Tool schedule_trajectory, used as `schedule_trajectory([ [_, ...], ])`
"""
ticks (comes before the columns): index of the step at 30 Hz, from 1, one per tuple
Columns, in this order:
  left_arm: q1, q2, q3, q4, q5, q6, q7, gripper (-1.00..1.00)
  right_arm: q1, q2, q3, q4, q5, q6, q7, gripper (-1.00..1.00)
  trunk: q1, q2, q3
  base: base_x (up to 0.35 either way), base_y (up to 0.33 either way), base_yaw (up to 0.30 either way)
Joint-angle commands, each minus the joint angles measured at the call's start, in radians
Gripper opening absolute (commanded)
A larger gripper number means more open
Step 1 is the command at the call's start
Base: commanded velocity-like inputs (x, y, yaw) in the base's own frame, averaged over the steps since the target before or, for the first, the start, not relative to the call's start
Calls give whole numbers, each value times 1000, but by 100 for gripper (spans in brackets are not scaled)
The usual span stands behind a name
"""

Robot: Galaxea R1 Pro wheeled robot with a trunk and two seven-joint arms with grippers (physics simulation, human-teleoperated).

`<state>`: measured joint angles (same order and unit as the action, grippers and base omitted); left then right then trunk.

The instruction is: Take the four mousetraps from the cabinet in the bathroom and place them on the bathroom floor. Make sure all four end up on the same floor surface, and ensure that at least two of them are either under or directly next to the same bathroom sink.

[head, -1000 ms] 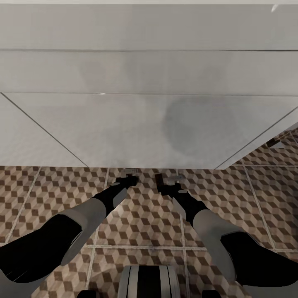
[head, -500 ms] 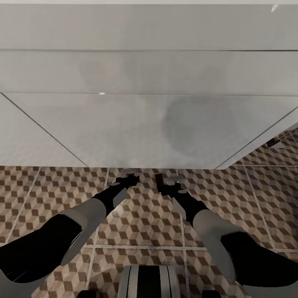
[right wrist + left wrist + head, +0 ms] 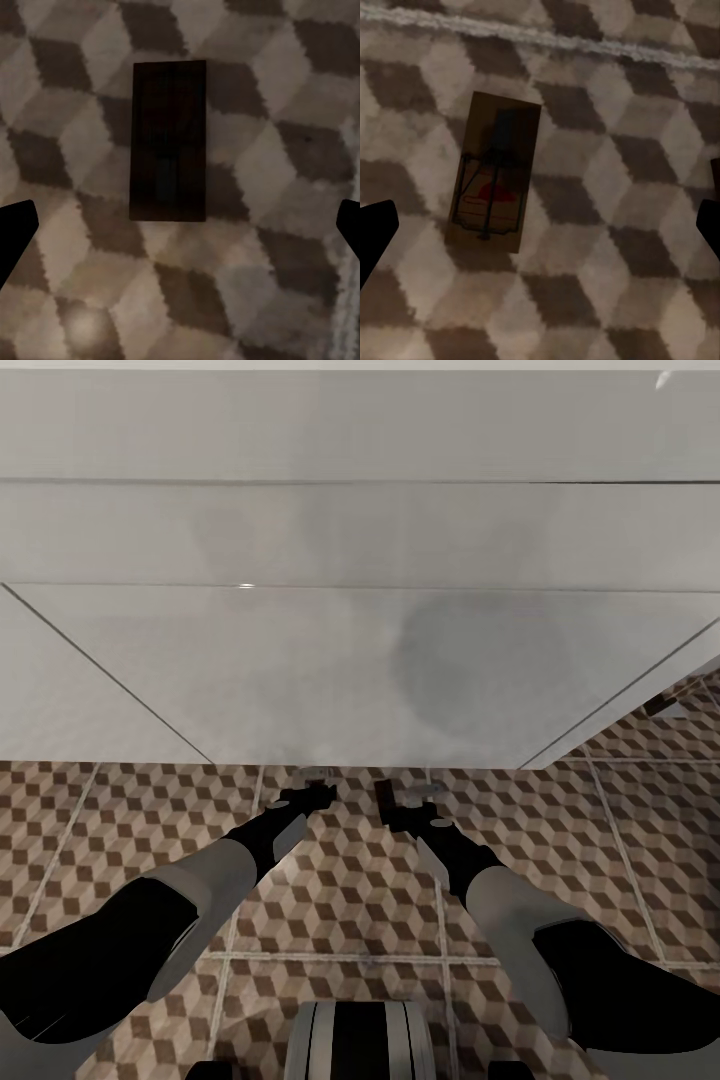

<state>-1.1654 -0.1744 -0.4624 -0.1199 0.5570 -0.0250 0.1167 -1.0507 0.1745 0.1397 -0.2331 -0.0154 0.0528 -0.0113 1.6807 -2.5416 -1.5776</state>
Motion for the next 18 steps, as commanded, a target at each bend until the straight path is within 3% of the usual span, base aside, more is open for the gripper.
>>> schedule_trajectory([
  [1,0,0,-9,0,7,-3,4,100,0,0,3,-2,-1,6,-1,100,0,0,-1,0,0,0],
  [9,0,0,-9,0,7,-3,4,100,0,0,3,-2,0,6,-2,100,0,0,-1,-55,0,0],
  [18,0,0,-9,0,7,-3,4,100,0,0,3,-2,0,7,-2,100,0,0,-1,-233,0,0],
])
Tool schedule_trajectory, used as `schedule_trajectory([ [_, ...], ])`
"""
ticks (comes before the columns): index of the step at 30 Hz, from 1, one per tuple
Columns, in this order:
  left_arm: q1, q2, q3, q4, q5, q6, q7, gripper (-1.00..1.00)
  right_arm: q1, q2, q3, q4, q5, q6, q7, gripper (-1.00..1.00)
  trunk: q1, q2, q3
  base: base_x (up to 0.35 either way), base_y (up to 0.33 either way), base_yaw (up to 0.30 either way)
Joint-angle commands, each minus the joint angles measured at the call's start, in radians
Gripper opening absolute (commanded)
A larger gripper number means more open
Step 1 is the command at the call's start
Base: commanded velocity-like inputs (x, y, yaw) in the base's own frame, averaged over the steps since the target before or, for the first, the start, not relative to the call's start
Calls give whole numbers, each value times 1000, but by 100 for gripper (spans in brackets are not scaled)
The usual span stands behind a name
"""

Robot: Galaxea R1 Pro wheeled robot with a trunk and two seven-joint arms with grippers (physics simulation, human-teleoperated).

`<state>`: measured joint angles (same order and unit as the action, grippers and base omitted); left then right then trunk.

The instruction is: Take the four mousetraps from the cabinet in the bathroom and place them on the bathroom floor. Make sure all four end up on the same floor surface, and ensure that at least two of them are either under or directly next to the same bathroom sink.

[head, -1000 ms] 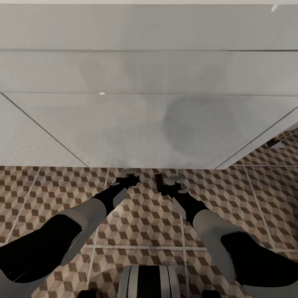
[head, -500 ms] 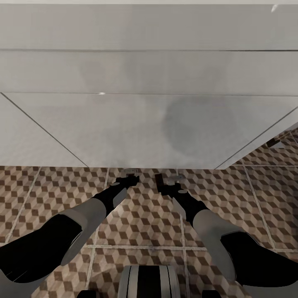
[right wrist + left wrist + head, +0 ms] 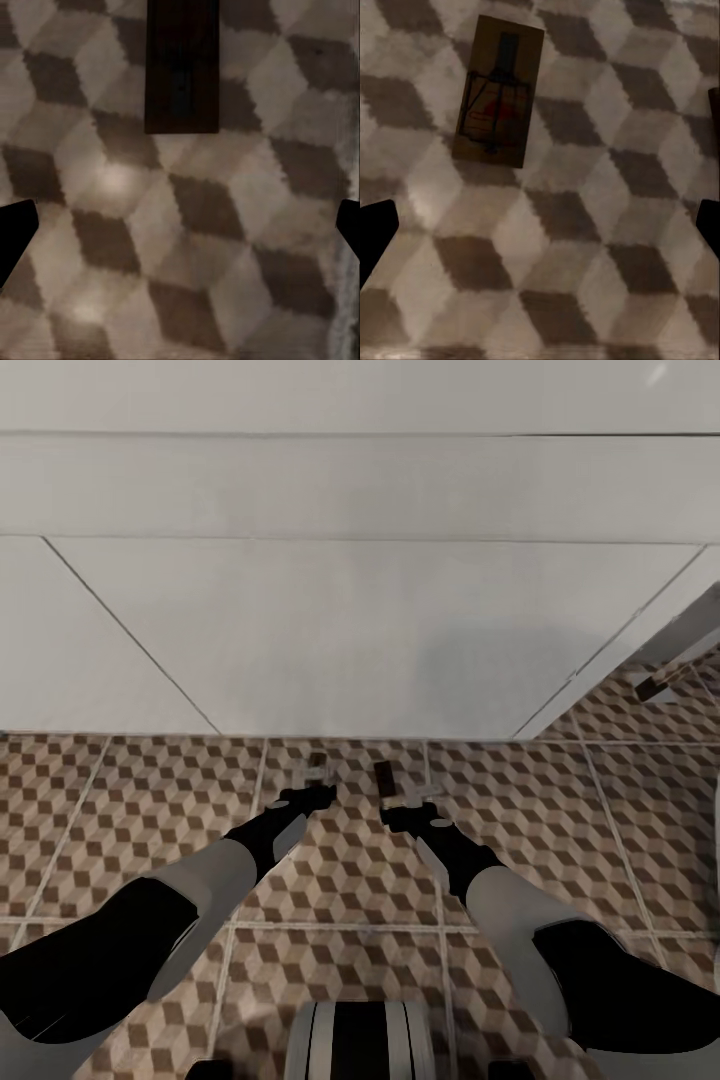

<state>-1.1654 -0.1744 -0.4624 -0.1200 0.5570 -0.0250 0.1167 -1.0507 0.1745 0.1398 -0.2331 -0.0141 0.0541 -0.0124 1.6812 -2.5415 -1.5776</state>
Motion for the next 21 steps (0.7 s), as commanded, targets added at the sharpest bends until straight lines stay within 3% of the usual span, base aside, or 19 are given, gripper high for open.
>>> schedule_trajectory([
  [1,0,0,-9,0,8,-3,4,100,0,0,3,-2,-1,6,-1,100,-1,0,0,-204,0,0],
  [13,0,0,-9,0,8,-2,4,100,0,0,4,-2,-1,6,-2,100,-1,0,0,-96,0,0],
  [21,0,0,-9,0,8,-1,4,100,0,0,4,-2,-1,6,-3,100,-1,0,0,-204,0,0],
])
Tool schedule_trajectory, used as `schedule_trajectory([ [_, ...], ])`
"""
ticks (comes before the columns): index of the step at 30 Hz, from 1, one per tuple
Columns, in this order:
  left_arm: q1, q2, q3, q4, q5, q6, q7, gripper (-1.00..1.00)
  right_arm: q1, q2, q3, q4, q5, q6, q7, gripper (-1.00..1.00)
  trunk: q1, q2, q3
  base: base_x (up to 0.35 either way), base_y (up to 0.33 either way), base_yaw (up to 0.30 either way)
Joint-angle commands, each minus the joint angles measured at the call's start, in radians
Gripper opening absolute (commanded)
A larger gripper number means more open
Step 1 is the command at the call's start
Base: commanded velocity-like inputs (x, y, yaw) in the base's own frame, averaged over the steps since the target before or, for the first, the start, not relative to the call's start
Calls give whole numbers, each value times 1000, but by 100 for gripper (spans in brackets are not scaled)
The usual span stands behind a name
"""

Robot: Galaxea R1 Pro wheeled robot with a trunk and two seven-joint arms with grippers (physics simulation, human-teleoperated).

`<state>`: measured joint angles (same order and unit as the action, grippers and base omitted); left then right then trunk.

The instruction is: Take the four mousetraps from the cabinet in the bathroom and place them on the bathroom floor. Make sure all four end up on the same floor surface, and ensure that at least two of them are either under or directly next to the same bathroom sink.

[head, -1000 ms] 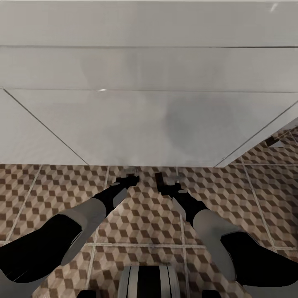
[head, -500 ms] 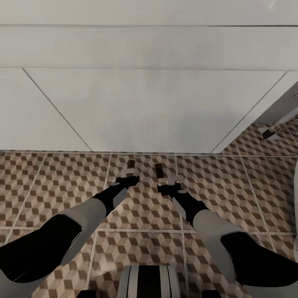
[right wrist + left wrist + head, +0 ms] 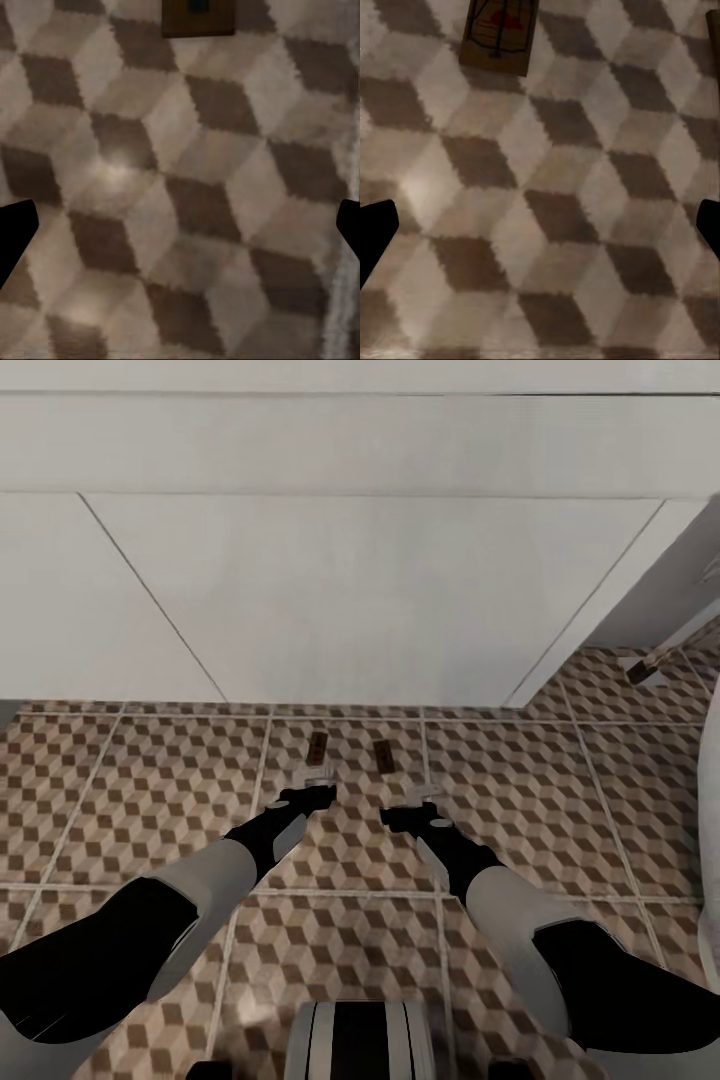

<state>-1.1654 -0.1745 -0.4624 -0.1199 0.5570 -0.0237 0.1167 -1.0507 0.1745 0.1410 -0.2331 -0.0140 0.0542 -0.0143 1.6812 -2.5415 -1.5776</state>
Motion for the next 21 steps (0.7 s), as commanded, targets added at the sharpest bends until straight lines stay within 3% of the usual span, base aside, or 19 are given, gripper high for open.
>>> schedule_trajectory([
  [1,0,0,-9,0,8,-2,4,100,0,0,3,-2,-1,6,-2,100,-1,0,-1,-246,0,0],
  [21,0,0,-9,0,7,-2,4,100,0,0,3,-2,-1,6,-4,100,-1,0,-1,-271,0,0],
])
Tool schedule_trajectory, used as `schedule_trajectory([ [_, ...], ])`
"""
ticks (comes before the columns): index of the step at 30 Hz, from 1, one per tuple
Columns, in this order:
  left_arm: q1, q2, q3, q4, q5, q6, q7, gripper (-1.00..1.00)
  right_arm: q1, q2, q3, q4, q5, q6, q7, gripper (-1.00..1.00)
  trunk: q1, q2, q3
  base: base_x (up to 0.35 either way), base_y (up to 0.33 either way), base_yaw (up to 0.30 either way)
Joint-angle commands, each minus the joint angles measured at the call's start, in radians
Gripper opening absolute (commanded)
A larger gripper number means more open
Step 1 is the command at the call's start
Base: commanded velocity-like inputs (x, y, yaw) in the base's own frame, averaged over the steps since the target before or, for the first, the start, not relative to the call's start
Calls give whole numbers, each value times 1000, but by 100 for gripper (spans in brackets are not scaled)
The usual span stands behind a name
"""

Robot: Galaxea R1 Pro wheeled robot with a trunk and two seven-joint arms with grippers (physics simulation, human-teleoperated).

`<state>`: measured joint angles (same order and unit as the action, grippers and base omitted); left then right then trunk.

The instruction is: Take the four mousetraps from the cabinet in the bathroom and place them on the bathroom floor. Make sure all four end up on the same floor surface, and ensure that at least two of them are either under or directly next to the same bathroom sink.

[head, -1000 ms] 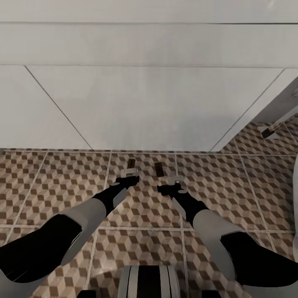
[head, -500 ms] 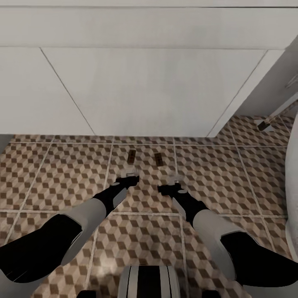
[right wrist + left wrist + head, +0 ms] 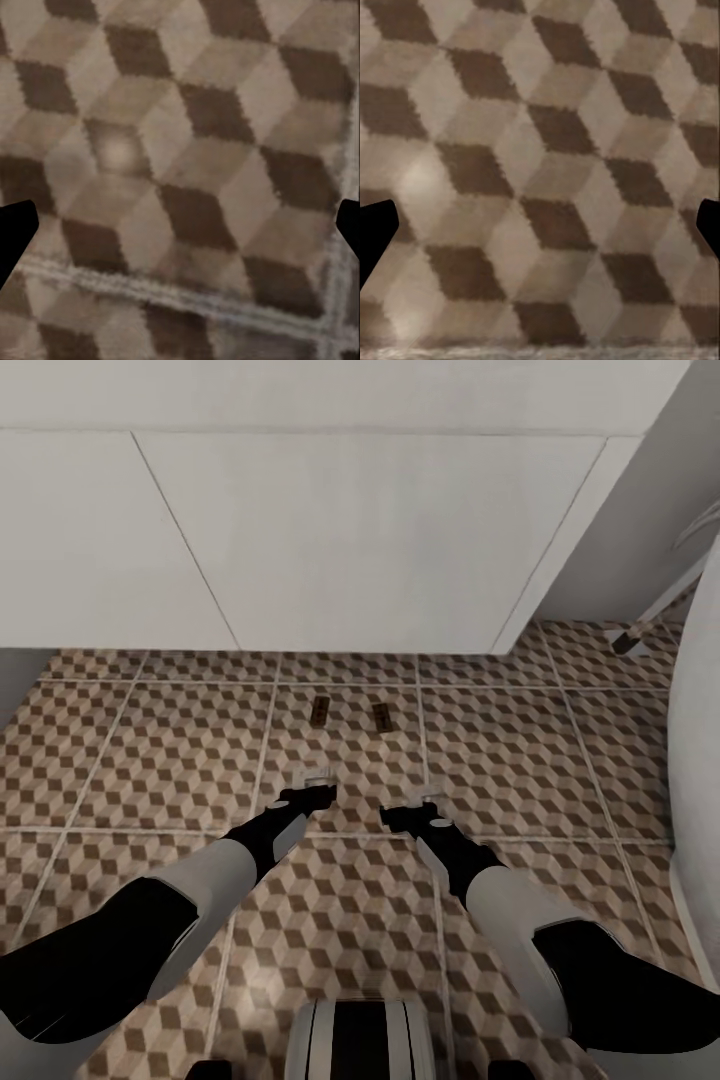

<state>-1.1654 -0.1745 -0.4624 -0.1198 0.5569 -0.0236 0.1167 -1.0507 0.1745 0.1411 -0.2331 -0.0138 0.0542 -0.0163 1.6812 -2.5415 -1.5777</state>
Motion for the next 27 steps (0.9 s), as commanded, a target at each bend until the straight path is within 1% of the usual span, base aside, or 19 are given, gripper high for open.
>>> schedule_trajectory([
  [1,0,0,-9,0,8,-2,4,100,0,0,3,-2,-1,6,-2,100,-1,0,0,-278,0,0],
  [10,0,0,-9,0,8,-2,4,100,0,0,3,-2,-2,6,-2,100,-1,0,0,-277,0,0],
  [14,0,0,-9,1,8,-2,4,100,0,0,3,-2,-2,6,-2,100,-1,0,0,-199,0,0],
  [20,0,0,-9,0,7,-2,4,100,0,0,3,-2,-2,6,-2,100,-1,0,0,-85,0,0],
  [27,0,0,-9,1,8,-2,4,100,0,0,3,-2,-2,6,-2,100,-1,0,0,-25,0,0],
])
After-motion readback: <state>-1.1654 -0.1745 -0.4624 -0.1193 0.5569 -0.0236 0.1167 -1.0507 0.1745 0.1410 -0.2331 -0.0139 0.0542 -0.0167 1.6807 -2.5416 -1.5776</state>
